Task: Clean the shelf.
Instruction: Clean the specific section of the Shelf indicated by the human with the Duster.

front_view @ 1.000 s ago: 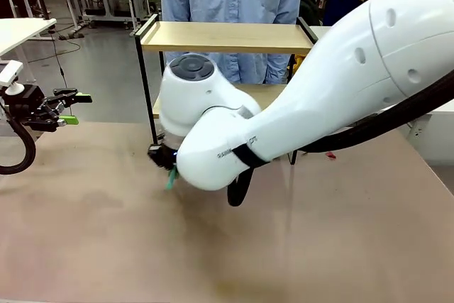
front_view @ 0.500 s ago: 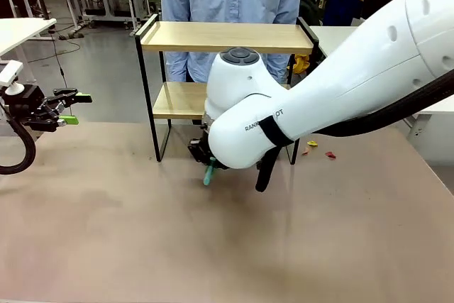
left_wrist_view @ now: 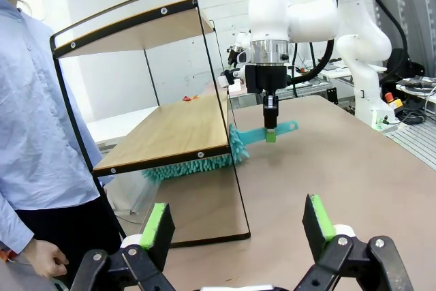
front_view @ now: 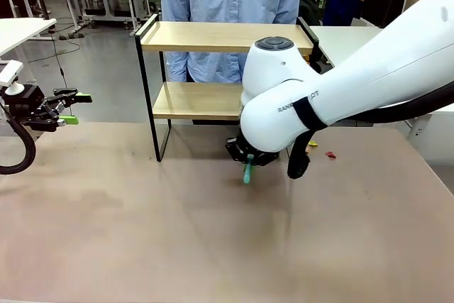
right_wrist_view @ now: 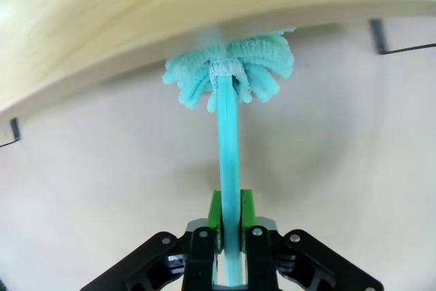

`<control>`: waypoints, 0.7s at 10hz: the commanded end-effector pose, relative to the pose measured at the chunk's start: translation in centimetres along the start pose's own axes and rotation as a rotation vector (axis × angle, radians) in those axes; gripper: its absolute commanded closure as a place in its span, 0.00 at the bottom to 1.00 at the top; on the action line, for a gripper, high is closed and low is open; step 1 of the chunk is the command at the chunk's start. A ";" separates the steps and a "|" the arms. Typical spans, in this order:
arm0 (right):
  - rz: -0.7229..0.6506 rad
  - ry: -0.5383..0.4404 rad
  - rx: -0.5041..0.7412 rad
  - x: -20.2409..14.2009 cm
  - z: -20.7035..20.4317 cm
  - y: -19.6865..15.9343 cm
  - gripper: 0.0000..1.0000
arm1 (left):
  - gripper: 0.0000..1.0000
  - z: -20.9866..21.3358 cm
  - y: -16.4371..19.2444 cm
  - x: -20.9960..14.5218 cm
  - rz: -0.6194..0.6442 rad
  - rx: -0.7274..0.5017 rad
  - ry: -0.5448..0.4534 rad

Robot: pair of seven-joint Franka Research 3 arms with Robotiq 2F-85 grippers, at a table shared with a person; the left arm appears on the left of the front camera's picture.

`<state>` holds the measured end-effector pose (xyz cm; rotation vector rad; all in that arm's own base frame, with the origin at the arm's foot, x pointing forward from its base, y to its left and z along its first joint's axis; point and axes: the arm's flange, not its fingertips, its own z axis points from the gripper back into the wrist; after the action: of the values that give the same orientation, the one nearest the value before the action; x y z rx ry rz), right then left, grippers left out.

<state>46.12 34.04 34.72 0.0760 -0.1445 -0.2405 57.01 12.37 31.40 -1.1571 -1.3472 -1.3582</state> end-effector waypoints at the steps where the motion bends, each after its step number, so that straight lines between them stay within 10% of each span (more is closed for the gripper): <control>1: 0.015 0.048 -0.087 1.1 0.2 -2.9 0.87 | 0.00 -0.1 0.0 0.4 -0.004 -0.003 -0.001; 7: 0.018 -0.034 -0.280 1.4 2.2 -5.9 0.87 | 0.00 -0.1 0.0 0.4 -0.004 -0.003 -0.001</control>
<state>46.98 28.19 35.40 -0.1628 -0.1105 -0.2083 57.01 12.37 31.39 -1.1571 -1.3472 -1.3581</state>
